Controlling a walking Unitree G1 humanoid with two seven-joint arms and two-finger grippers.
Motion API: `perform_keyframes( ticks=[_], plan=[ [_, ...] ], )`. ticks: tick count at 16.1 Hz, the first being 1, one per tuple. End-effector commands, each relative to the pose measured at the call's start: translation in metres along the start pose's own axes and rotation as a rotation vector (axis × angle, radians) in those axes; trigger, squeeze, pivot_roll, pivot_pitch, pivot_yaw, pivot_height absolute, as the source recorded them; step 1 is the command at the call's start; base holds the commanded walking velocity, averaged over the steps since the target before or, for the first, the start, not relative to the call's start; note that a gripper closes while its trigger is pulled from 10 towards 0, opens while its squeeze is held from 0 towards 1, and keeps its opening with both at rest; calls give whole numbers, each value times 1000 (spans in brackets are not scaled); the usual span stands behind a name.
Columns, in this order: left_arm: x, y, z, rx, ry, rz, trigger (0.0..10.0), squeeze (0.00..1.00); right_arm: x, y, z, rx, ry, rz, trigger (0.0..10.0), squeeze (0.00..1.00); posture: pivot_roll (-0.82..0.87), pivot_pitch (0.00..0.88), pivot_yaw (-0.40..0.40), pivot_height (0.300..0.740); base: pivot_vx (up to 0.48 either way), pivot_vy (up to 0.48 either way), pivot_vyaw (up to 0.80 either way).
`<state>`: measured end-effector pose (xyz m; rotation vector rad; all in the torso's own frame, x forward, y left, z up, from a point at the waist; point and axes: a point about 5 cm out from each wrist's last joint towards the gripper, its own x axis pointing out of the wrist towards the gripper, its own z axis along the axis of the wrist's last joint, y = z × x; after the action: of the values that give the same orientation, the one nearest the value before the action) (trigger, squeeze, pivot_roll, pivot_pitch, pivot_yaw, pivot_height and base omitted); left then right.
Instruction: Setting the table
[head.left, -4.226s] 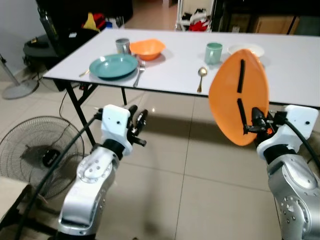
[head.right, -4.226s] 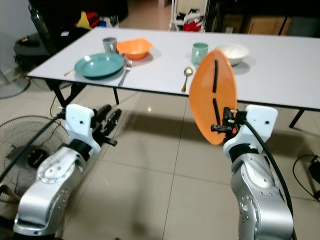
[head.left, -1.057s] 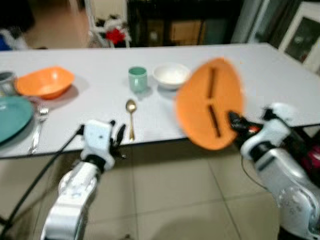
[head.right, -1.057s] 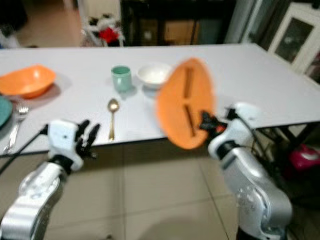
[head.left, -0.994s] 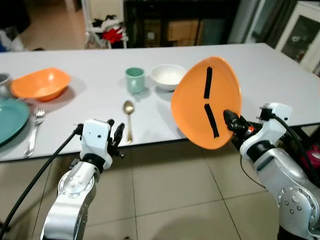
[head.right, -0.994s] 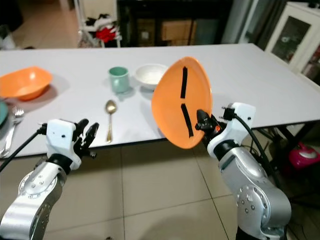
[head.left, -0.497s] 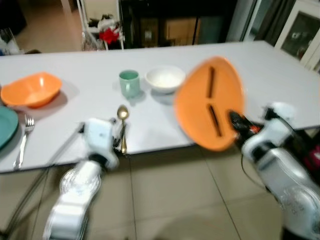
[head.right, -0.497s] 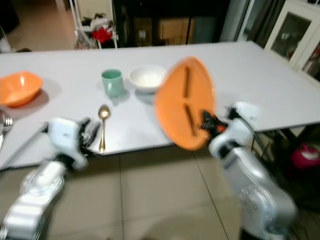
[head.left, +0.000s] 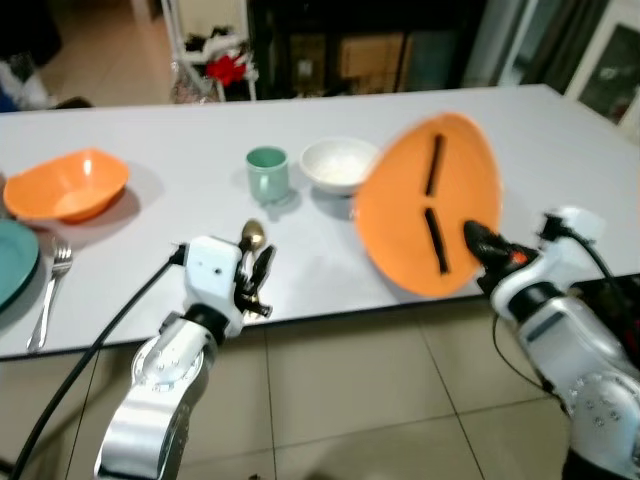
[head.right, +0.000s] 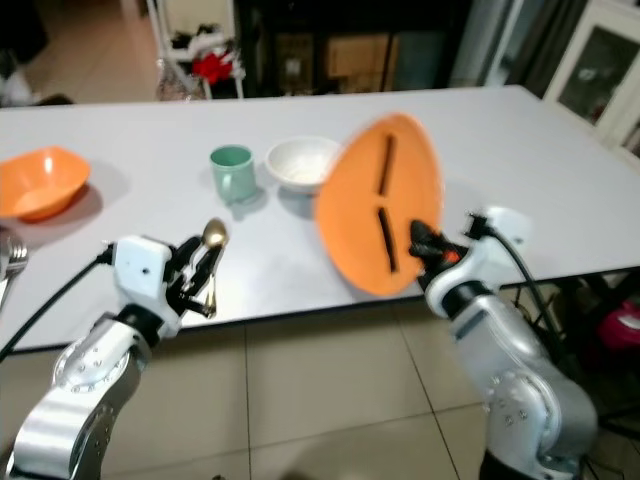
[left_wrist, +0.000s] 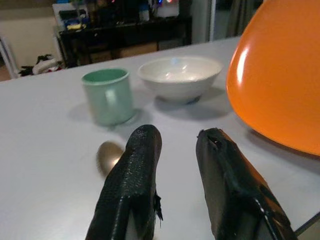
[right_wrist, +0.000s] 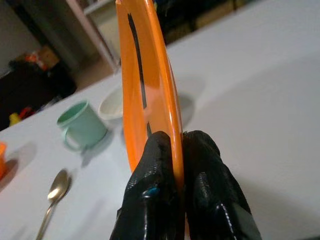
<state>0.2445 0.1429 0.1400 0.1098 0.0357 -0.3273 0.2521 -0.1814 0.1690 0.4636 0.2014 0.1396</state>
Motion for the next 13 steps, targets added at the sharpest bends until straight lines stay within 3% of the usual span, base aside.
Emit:
perform_keyframes(
  ticks=[1, 2, 3, 4, 5, 8, 11, 13],
  plan=[
    [-2, 5, 1, 14, 1, 10, 10000, 0, 5, 14, 0, 41, 19, 93, 10000, 0, 81, 0, 1, 740, 0, 0, 0],
    [-3, 5, 1, 17, 8, -9, 10000, 0, 9, 19, -6, 158, 67, 138, 10000, 0, 85, 0, 2, 740, 0, 0, 0],
    [-3, 5, 1, 19, 10, -22, 10000, 0, 11, 21, -8, 218, 74, 158, 10000, 0, 87, 0, 2, 740, 0, 0, 0],
    [-5, 6, 2, 25, 10, -47, 10000, 0, 16, 23, -11, 350, 91, 187, 10000, 0, 92, 0, 3, 740, 0, 0, 0],
    [-5, 6, 3, 27, 9, -53, 10000, 0, 17, 23, -11, 371, 96, 190, 10000, 0, 92, 0, 4, 740, 0, 0, 0],
    [-5, 3, 4, 36, 12, -94, 10000, 0, 28, 20, -18, 551, 118, 155, 10000, 0, 97, 0, 7, 740, 0, 0, 0],
    [-6, -2, 4, 40, 21, -132, 10000, 0, 42, 7, -35, 785, 171, 68, 10000, 0, 101, 0, 16, 740, 0, 0, 0],
    [-7, -3, 4, 45, 27, -149, 10000, 0, 50, -1, -48, 843, 237, 29, 10000, 0, 109, 0, 21, 740, 0, 0, 0]
  ],
)
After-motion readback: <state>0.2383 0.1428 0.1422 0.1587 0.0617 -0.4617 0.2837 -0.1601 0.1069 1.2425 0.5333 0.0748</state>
